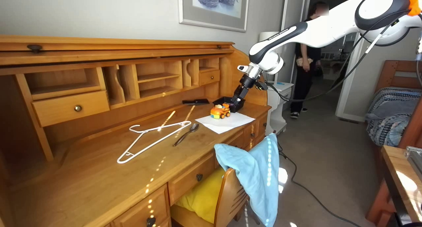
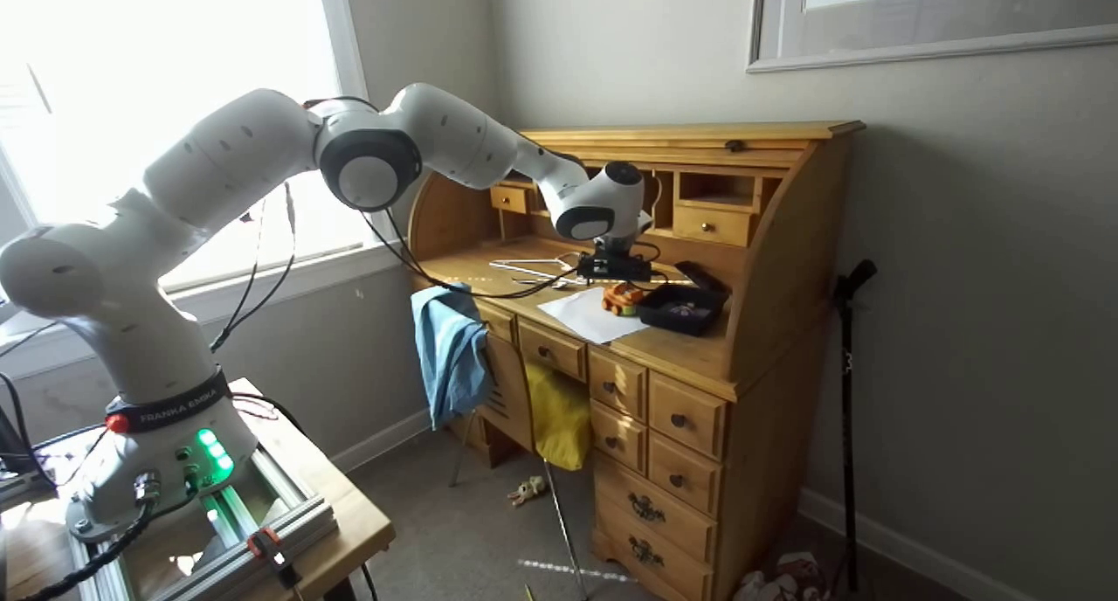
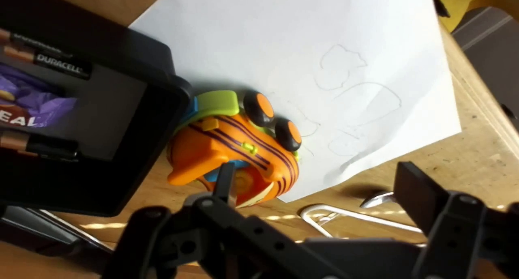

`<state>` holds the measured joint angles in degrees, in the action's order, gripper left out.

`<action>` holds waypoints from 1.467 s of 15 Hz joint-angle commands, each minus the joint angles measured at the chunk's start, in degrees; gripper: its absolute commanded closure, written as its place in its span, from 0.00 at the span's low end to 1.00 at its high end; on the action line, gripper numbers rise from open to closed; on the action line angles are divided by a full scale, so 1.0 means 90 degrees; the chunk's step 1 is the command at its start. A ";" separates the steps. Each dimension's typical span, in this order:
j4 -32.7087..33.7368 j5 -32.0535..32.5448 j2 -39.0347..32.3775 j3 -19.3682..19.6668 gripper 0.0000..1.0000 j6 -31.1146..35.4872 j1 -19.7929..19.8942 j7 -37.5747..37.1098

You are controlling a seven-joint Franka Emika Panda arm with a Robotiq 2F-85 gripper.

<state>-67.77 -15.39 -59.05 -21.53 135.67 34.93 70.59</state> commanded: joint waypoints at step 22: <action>0.1850 -0.0016 -0.1810 -0.0573 0.00 0.0953 -0.0332 0.3366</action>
<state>-55.34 -15.77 -72.51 -26.23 145.21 32.73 99.87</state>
